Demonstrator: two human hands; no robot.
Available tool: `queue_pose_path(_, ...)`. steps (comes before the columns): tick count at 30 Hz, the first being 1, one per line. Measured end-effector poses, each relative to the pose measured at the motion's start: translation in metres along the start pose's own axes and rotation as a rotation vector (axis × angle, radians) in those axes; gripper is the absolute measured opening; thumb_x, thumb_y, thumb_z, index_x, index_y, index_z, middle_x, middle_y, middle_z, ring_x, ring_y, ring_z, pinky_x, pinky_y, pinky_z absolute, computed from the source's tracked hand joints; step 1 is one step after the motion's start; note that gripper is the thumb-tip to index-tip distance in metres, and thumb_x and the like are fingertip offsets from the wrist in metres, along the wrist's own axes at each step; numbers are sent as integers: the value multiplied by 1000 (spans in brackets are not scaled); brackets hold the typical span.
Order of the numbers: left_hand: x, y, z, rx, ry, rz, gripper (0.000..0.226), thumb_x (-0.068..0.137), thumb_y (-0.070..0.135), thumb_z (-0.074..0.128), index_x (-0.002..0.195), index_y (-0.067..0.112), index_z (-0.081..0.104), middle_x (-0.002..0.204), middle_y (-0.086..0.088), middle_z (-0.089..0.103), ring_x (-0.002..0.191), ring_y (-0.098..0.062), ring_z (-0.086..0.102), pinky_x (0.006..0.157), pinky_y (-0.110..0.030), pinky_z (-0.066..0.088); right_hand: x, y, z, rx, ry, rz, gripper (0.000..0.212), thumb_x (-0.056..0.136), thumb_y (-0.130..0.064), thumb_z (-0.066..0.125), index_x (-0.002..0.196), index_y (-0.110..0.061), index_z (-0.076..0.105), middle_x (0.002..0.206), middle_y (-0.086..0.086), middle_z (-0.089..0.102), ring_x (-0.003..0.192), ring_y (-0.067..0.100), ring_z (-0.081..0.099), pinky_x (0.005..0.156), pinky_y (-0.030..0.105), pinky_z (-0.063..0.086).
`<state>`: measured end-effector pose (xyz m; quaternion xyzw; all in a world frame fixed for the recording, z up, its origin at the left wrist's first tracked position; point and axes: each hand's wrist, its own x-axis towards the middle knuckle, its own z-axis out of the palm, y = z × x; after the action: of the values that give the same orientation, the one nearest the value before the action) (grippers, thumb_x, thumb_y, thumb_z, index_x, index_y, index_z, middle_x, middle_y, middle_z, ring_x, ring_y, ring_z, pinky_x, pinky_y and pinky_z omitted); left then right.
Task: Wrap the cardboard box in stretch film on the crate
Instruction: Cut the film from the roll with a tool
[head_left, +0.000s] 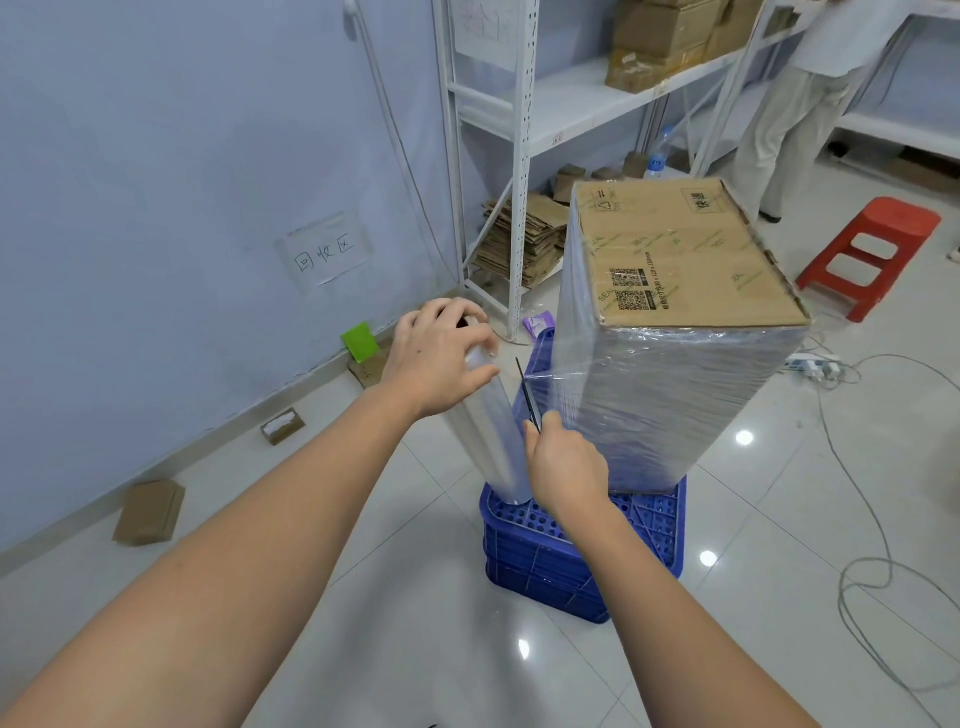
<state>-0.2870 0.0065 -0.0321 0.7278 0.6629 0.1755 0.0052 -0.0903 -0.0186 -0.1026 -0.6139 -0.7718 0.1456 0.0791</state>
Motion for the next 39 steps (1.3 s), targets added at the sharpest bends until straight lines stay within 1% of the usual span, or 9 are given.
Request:
queue_pose_path(2,-1,0,0,-16,15,-16,14,89,53,69,95,40,67,131,19,51,135,-17,38,109,-46,28,-3,0,4,-19,-10,-4,38,106,-44,22,105,-13,42,91,10,66,83,33,63,60,37,34)
queue_pose_path(4,-2,1,0,-23,13,-24,13,91,52,68,94,40,67,131,20,51,135,-16,37,110,-45,27,-12,3,12,-37,-20,-11,36,106,-44,22,106,-13,41,89,9,66,80,33,64,58,37,35)
queue_pose_path(7,-3,0,-1,-27,13,-29,12,91,51,69,93,40,68,130,20,51,135,-16,37,111,-45,26,-19,7,20,-37,-17,-23,33,106,-43,24,106,-14,40,86,9,67,77,32,64,56,36,36)
queue_pose_path(12,-4,1,-1,-40,22,-27,13,90,51,69,92,39,67,129,20,52,134,-16,38,112,-45,27,4,-4,14,-23,9,-16,37,106,-42,23,108,-11,44,91,11,67,83,33,64,60,36,36)
queue_pose_path(19,-5,-5,0,-45,52,-20,11,89,48,71,90,39,67,125,20,53,131,-17,42,109,-46,30,-9,0,26,-34,-31,-15,35,106,-43,23,107,-13,41,88,9,66,78,31,63,58,35,35)
queue_pose_path(25,-7,-6,0,-43,51,-20,10,89,49,71,90,39,68,126,19,53,132,-17,41,110,-46,31,7,-10,18,-1,-33,7,37,106,-42,23,105,-11,43,90,11,65,82,33,62,60,36,37)
queue_pose_path(32,-11,-16,1,-82,77,-62,10,88,46,72,90,38,68,124,20,53,130,-16,41,110,-44,29,-5,-4,31,-60,-35,-58,33,106,-41,24,105,-13,41,86,9,65,76,31,63,56,35,35)
queue_pose_path(36,-15,-21,0,-78,80,-63,10,89,46,72,90,38,68,124,19,54,130,-16,42,110,-45,30,-16,4,36,-94,-58,-71,29,106,-39,27,107,-13,41,86,9,66,77,31,64,57,35,33)
queue_pose_path(39,-15,-19,0,-75,78,-62,10,89,46,71,90,37,68,124,19,54,130,-17,42,110,-45,29,-3,-7,30,-59,-34,-53,32,106,-40,25,103,-12,41,87,9,65,79,33,63,58,35,34)
